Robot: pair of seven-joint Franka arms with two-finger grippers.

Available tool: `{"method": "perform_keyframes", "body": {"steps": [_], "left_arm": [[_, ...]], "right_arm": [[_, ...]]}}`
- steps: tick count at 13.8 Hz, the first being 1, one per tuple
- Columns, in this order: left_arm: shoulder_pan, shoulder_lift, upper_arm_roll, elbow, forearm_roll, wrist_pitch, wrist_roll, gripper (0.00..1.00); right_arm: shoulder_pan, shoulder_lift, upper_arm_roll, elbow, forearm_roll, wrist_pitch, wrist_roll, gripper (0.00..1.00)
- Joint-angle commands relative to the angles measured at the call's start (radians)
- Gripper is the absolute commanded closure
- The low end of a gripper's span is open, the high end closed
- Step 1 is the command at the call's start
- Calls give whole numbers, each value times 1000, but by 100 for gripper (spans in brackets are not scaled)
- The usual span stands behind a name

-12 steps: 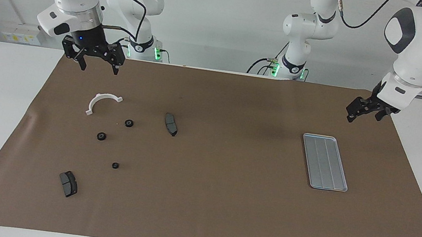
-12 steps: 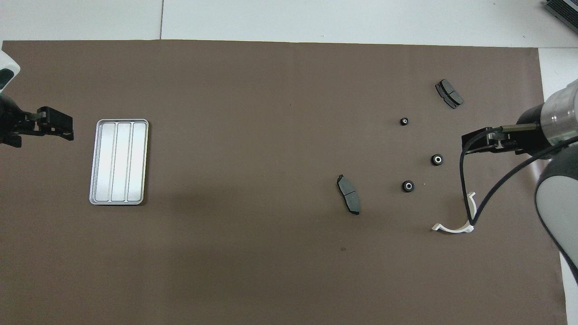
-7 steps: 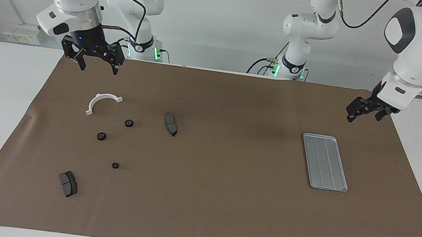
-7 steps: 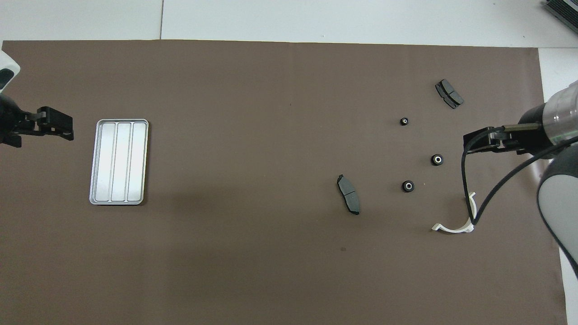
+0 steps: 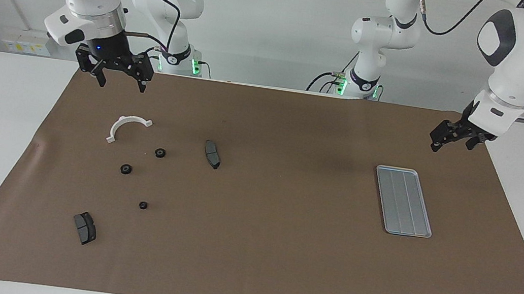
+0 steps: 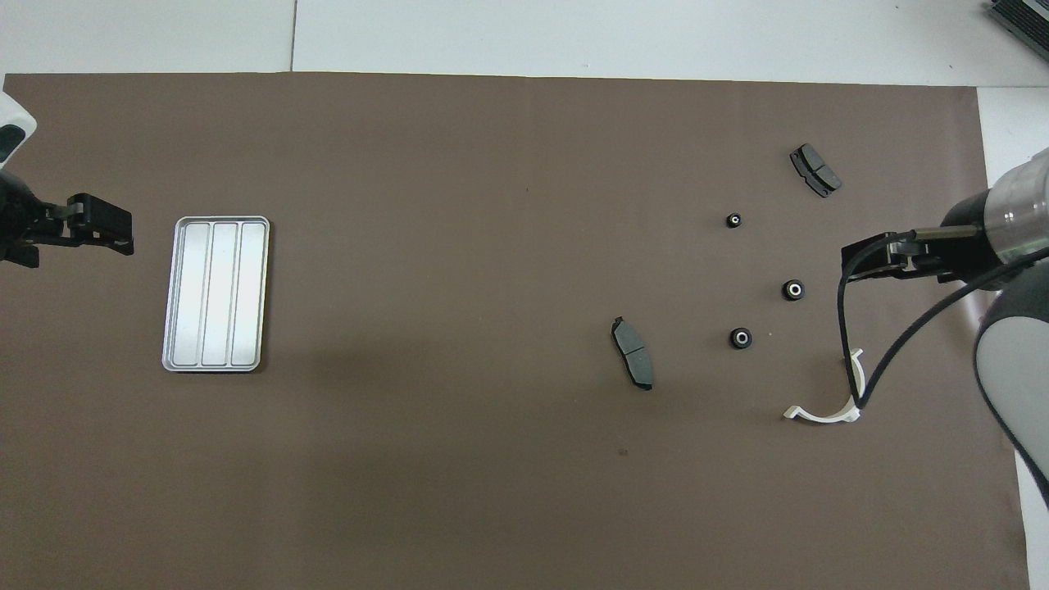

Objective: Pick bearing gear from pile to tray

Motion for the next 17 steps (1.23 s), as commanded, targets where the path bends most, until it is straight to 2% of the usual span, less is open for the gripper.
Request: {"method": "perform_keyframes", "body": {"steps": [1,3,8,14,17], "left_arm": [[7,-31,-4,-31,15,-4,-1,0],[7,-31,-4,-31,16,-4,0,0],[7,-31,-4,-31,16,-3,-1,0],[7,-31,-4,-31,16,-3,0,0],[7,-31,-4,-31,15,-4,-1,0]], "right_arm": [[-19,-30,4,-96,7,100,-32,0],[-30,-9,4,-119,7,162,-34,0],[-19,115,4,-184,7,369,-32,0],[-15,302,4,-193,-7,594,-34,0],[-15,359,4,-193,-12,685,-47,0]]}}
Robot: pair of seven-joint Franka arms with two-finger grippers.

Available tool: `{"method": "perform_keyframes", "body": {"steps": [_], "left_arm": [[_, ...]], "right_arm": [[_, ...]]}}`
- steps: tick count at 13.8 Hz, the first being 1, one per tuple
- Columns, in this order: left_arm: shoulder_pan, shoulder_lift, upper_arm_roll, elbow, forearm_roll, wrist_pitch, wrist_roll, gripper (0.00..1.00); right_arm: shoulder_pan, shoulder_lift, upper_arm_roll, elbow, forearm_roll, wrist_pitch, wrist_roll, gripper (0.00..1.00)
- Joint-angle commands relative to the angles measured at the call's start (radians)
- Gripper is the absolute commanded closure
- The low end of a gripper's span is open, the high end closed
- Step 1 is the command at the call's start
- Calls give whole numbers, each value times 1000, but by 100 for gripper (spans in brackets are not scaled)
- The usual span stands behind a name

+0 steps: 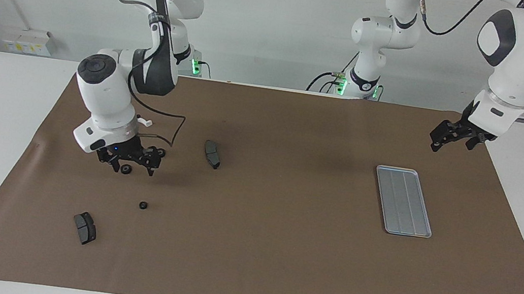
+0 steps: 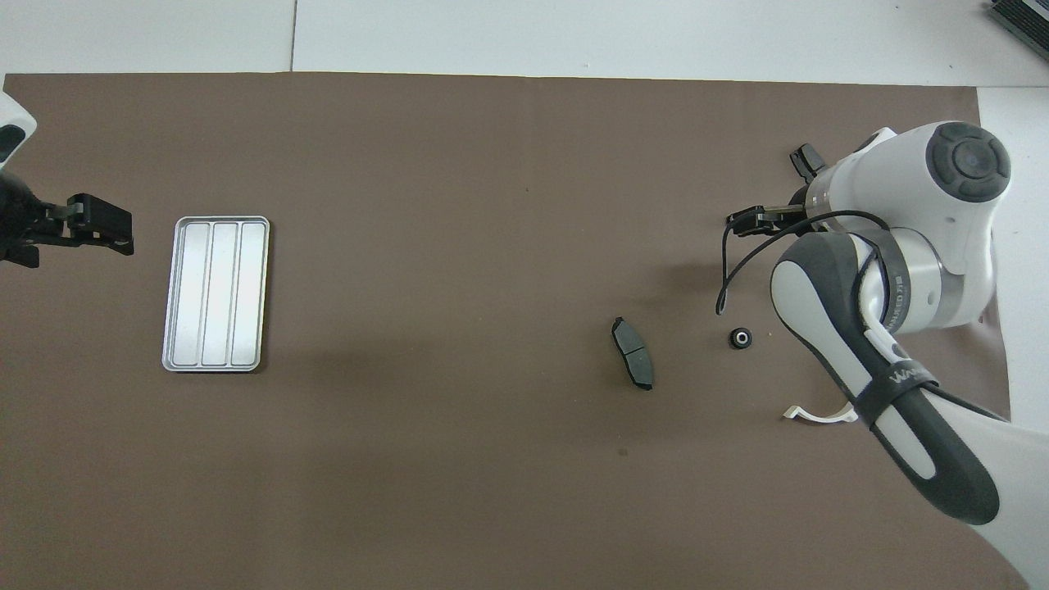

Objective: Pick bearing gear from pile to tray
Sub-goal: 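Reach the right gripper down and grasp a black bearing gear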

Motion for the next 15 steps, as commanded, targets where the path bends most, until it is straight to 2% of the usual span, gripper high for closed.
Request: {"method": "perform_keyframes", "body": {"steps": [1,3,7,13,15], "left_arm": [[7,-31,-4,-31,16,-4,0,0],[7,-31,-4,-31,16,-4,0,0],[7,-31,-4,-31,15,-4,-1,0],[7,-31,-4,-31,16,-4,0,0],[7,-31,-4,-31,15,-4,-1,0]], "right_arm": [[-6,53,4,4,-10,74,-33,0],[-6,96,4,9,-12,133,-33,0],[8,161,3,50,-13,175,-33,0],[6,207,3,64,-12,220,-30,0],[8,209,4,62,-12,220,-30,6]]}}
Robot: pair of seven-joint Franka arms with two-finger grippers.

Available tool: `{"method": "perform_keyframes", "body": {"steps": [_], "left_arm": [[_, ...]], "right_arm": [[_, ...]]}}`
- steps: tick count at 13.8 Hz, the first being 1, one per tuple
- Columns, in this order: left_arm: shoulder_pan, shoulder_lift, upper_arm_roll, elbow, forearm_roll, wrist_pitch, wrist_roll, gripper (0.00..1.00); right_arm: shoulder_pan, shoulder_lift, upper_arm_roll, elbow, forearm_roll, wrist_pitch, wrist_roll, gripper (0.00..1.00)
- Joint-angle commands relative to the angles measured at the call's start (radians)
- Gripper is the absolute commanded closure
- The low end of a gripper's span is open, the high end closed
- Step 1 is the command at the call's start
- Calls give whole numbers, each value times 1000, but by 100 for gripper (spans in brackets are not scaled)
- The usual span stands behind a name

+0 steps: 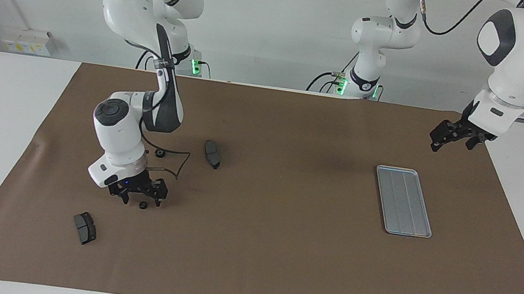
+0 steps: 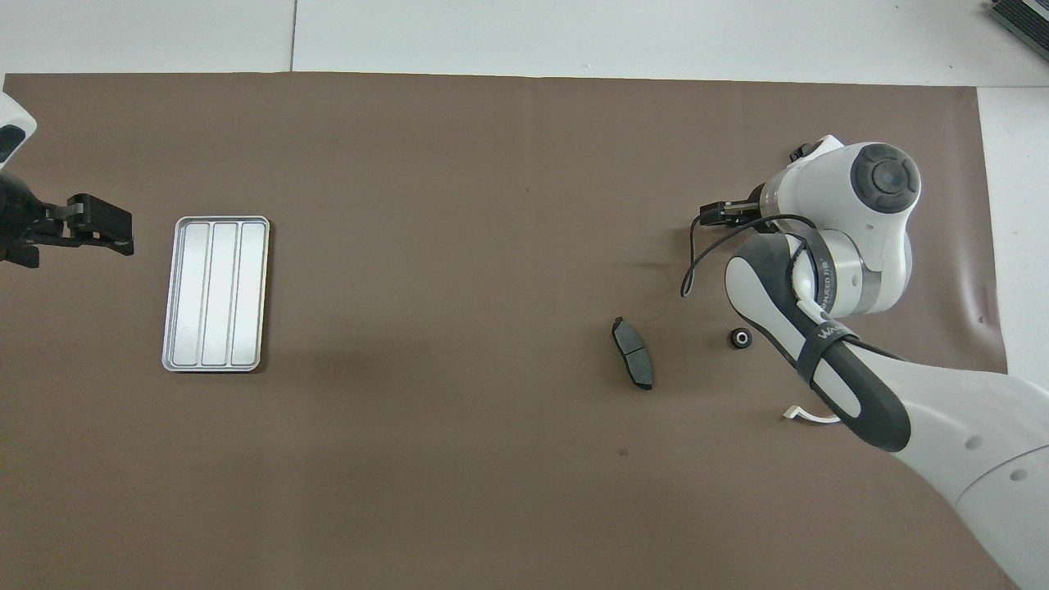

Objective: Pick bearing gear from pile to tray
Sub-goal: 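Reach the right gripper down and grasp a black bearing gear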

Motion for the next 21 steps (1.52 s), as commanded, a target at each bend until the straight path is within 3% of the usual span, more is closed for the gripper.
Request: {"method": "perform_keyframes", "body": {"steps": [1,6,9,10,14,17,21], "left_arm": [[7,-31,-4,-31,15,-4,0,0],[7,-31,-4,-31,16,-4,-1,0],[7,-31,-4,-31,16,-4,-1,0],[7,-31,-4,-31,15,-4,0,0],[7,-31,-4,-31,15,-4,-1,0],[7,-31,-4,-31,15,-4,0,0],[7,-31,-4,-31,16,-4,-1,0]], "right_arm": [[-5,20,5,19,-10,17,-22,15],[-1,20,5,12,-8,17,-14,56],[-1,19,5,15,-8,17,-12,92],[-1,19,5,16,-8,16,-11,98],[5,-27,14,5,-2,-5,30,98],[60,-101,14,-9,-1,-99,78,98],[181,-115,14,-17,-1,-104,259,98]]}}
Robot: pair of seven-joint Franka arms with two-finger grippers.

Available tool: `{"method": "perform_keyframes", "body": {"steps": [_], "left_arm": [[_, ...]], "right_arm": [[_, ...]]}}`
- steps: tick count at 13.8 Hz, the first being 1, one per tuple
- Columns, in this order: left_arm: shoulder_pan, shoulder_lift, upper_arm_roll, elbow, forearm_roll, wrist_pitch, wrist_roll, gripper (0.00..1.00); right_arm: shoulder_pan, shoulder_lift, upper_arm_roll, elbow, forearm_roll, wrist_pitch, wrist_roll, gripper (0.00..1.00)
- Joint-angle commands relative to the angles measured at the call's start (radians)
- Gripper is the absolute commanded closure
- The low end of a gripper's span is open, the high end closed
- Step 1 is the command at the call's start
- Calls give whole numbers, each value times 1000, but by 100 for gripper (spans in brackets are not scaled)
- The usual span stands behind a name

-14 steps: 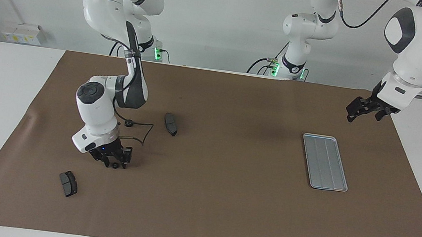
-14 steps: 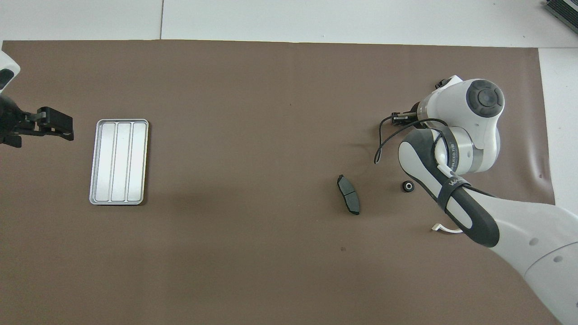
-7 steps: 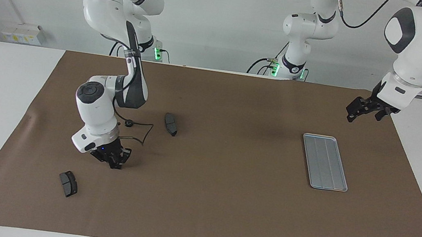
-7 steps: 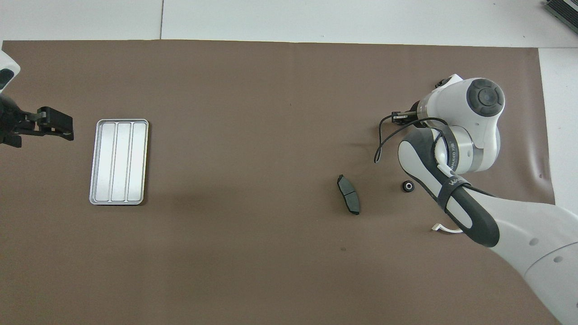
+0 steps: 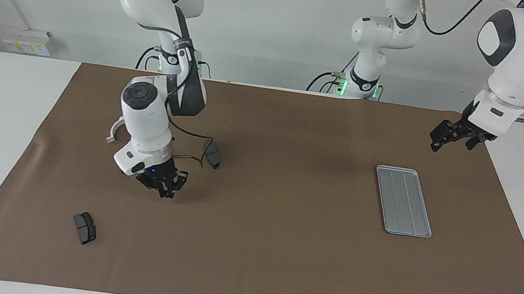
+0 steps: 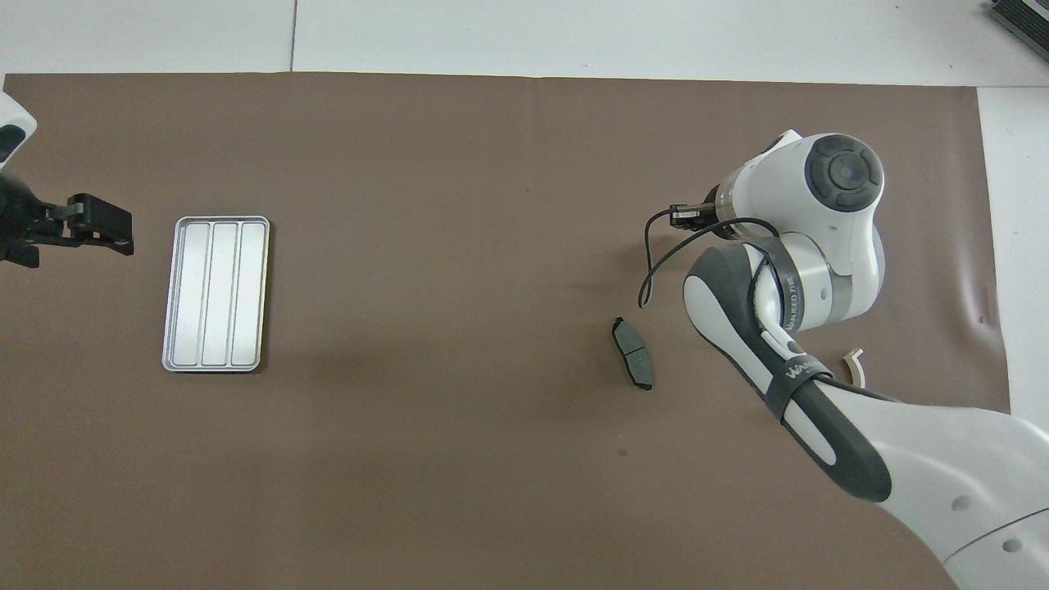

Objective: Pick bearing gear from pile to tray
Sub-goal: 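Carry the gear toward the table middle and release it with the right gripper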

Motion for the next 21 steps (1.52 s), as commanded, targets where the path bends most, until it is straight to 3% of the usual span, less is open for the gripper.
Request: {"method": "perform_keyframes", "body": {"steps": [1,8,14,15,16,17,19,20,21], "left_arm": [[7,-31,-4,-31,16,-4,-1,0],[7,-31,-4,-31,16,-4,-1,0],[7,-31,-4,-31,16,14,-3,0],[5,-31,-4,-31,16,10,-1,0],[4,-33,-4,-31,16,11,-1,0],[4,-33,-4,-31,16,13,0,0],[2,-34,-4,-28,16,13,0,0],[-5,-40,-5,-28,16,19,-6,0],[-7,-41,-11,-30,16,43,2,0]], "right_arm": [[60,-11,2,-23,-3,17,128,97],[328,64,-1,1,-28,85,410,94],[428,96,0,14,-49,86,515,87],[430,94,0,17,-48,83,515,70],[431,94,0,12,-49,85,515,46],[431,94,0,11,-48,73,515,32],[428,88,-1,14,-48,51,515,8],[419,76,-4,17,-48,46,513,0],[405,41,-9,8,-48,33,502,0]]}}
